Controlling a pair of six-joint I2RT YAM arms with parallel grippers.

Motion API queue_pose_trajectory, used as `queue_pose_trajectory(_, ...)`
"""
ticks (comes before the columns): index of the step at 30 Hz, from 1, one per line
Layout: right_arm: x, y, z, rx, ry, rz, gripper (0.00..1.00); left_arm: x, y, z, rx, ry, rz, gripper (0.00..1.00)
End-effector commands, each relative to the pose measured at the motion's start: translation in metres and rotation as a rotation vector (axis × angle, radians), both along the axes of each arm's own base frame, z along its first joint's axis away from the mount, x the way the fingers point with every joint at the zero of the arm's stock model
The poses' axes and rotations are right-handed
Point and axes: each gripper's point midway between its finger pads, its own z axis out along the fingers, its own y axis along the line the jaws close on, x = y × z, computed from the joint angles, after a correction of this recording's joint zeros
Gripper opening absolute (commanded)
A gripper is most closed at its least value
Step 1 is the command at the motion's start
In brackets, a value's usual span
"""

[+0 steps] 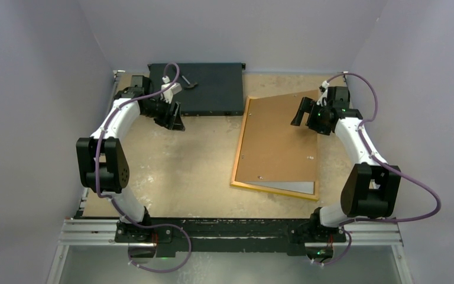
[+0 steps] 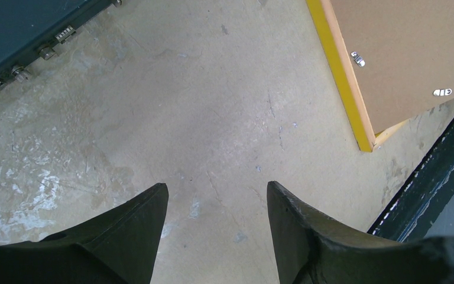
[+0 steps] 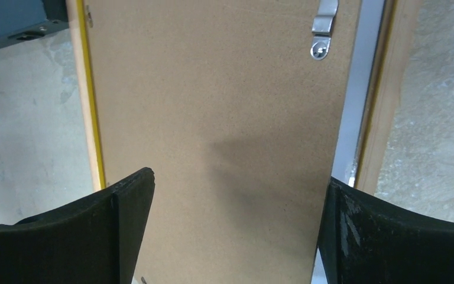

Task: Put the photo into the frame

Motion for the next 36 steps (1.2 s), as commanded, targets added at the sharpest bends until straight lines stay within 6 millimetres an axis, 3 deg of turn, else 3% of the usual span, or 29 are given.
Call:
queue_pose_trajectory(1,-0.001,-0.011,0.004,-0.065,-0.017,-0.038,0.99,0.000,-0.005,0.005,-0.015,-0.024,-0.015,0.61)
queue_pose_trajectory(10,0.001,-0.026,0.019,-0.094,-0.051,-0.173,0.99,-0.004,-0.007,0.005,0.012,-0.035,-0.042,0.60)
queue_pose_trajectory(20,0.001,-0.032,0.017,-0.108,-0.050,-0.208,0.99,-0.005,-0.008,-0.001,0.017,-0.026,-0.053,0.62)
queue_pose_trajectory(25,0.005,-0.039,0.020,-0.118,-0.068,-0.262,0.99,-0.009,-0.019,-0.006,0.017,-0.015,-0.079,0.63)
queue_pose_trajectory(30,0.019,-0.054,0.016,-0.080,-0.101,-0.361,0.99,-0.014,-0.047,-0.019,0.027,-0.001,-0.143,0.65)
queue_pose_trajectory(36,0.045,-0.051,-0.001,-0.021,-0.106,-0.394,0.99,-0.025,-0.102,-0.032,0.051,0.013,-0.258,0.71)
